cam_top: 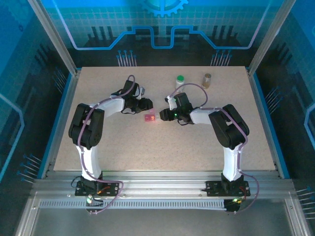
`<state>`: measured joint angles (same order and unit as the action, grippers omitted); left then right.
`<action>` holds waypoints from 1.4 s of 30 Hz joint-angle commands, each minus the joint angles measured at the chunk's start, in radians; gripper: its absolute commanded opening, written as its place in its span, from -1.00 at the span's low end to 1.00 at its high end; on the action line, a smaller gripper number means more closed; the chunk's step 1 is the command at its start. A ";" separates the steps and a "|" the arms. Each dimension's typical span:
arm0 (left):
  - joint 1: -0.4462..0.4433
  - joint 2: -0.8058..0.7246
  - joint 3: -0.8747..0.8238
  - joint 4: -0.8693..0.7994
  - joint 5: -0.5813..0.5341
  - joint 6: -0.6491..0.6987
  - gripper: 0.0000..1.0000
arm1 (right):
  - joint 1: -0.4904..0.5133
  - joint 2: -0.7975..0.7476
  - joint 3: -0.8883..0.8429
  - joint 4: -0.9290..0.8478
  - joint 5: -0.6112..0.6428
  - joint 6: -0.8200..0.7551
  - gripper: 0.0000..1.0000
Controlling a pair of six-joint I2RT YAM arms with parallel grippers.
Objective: Sort the pills into containers
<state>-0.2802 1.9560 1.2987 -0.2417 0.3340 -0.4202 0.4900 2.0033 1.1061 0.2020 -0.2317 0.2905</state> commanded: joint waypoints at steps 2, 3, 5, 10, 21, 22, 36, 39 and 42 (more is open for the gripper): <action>-0.004 -0.045 -0.007 -0.015 -0.016 0.024 -0.08 | 0.007 0.036 0.008 -0.059 0.048 0.003 -0.11; -0.004 -0.042 0.007 -0.023 -0.011 0.024 -0.08 | 0.006 0.036 0.008 -0.060 0.048 0.003 -0.11; -0.007 -0.042 0.017 -0.030 0.000 0.017 -0.09 | 0.008 0.036 0.008 -0.062 0.048 0.004 -0.11; -0.010 -0.043 0.006 -0.021 -0.006 0.015 -0.09 | 0.007 0.037 0.008 -0.062 0.046 0.003 -0.11; 0.000 -0.060 0.051 -0.007 -0.170 -0.038 -0.17 | 0.008 0.043 0.018 -0.074 0.042 0.001 -0.11; 0.000 -0.050 0.063 -0.010 -0.166 -0.040 -0.17 | 0.006 0.044 0.018 -0.076 0.042 -0.001 -0.11; -0.016 0.096 0.171 -0.113 -0.143 0.008 -0.18 | 0.004 0.056 0.039 -0.099 0.034 -0.006 -0.10; -0.025 0.096 0.167 -0.122 -0.145 0.019 -0.18 | 0.005 0.061 0.043 -0.102 0.031 -0.008 -0.10; -0.030 0.089 0.159 -0.131 -0.149 0.031 -0.18 | 0.005 0.062 0.044 -0.102 0.032 -0.005 -0.10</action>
<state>-0.2981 2.0491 1.4502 -0.3359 0.1947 -0.4202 0.4900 2.0201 1.1412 0.1722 -0.2249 0.2909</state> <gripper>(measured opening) 0.411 0.450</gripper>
